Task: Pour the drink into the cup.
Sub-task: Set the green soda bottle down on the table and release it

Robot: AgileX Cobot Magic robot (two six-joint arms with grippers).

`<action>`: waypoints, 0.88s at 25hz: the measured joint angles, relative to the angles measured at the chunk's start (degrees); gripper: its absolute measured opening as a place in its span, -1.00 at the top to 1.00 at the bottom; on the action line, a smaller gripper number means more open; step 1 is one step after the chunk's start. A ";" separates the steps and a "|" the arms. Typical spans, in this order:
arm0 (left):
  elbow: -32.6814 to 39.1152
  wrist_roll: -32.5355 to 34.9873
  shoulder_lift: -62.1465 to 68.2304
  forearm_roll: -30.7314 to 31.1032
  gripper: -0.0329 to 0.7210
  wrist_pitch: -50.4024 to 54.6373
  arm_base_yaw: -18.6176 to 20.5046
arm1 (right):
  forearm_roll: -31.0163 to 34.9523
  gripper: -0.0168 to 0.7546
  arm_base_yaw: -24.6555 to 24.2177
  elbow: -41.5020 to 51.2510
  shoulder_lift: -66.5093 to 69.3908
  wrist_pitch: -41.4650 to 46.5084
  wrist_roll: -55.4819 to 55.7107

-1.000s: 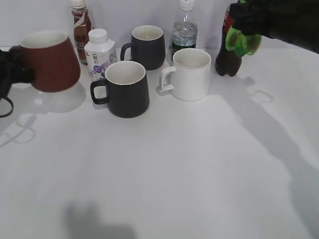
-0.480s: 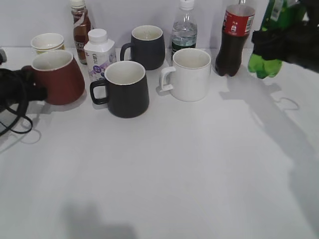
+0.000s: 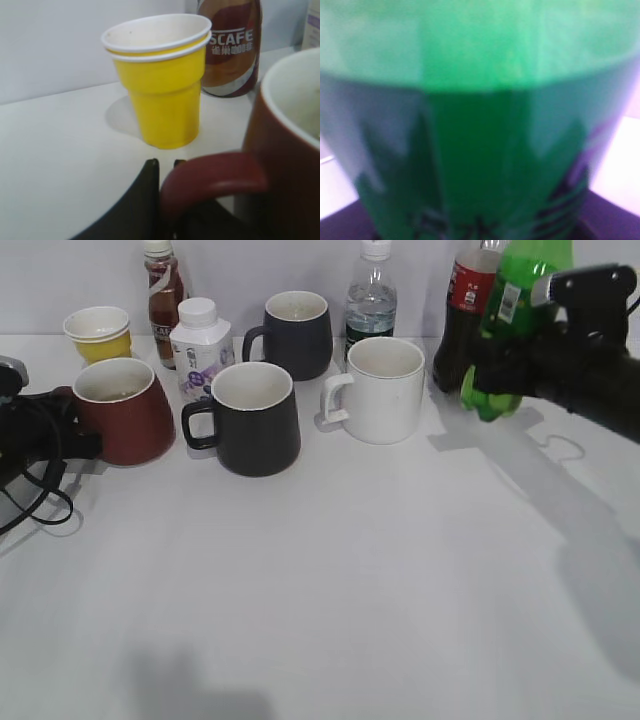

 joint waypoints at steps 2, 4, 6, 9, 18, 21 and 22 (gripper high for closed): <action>0.30 -0.07 0.00 -0.07 0.74 -0.32 0.00 | -0.25 -0.07 0.00 0.05 1.26 -0.45 0.06; 1.26 -0.25 0.00 -0.17 0.60 -1.57 0.00 | -0.58 -0.07 0.00 0.05 2.17 -1.14 0.20; 2.38 -0.32 0.00 -0.23 0.42 -3.96 0.00 | -1.55 -0.07 0.00 0.05 2.68 -1.91 0.33; 4.21 -0.34 -0.26 -0.28 0.18 -5.70 0.00 | -2.31 -0.07 0.00 0.05 3.53 -3.10 0.75; 9.39 -0.38 -4.07 -0.34 0.08 -6.41 0.00 | -4.74 -0.07 0.00 0.05 4.89 -3.22 0.94; 11.36 -0.38 -5.85 -0.47 0.07 -6.36 0.00 | -6.91 -0.21 0.00 0.05 4.89 -3.22 1.71; 11.90 -0.38 -6.53 -0.51 0.06 -6.42 0.00 | -7.23 -0.33 0.00 0.12 4.89 -3.22 2.43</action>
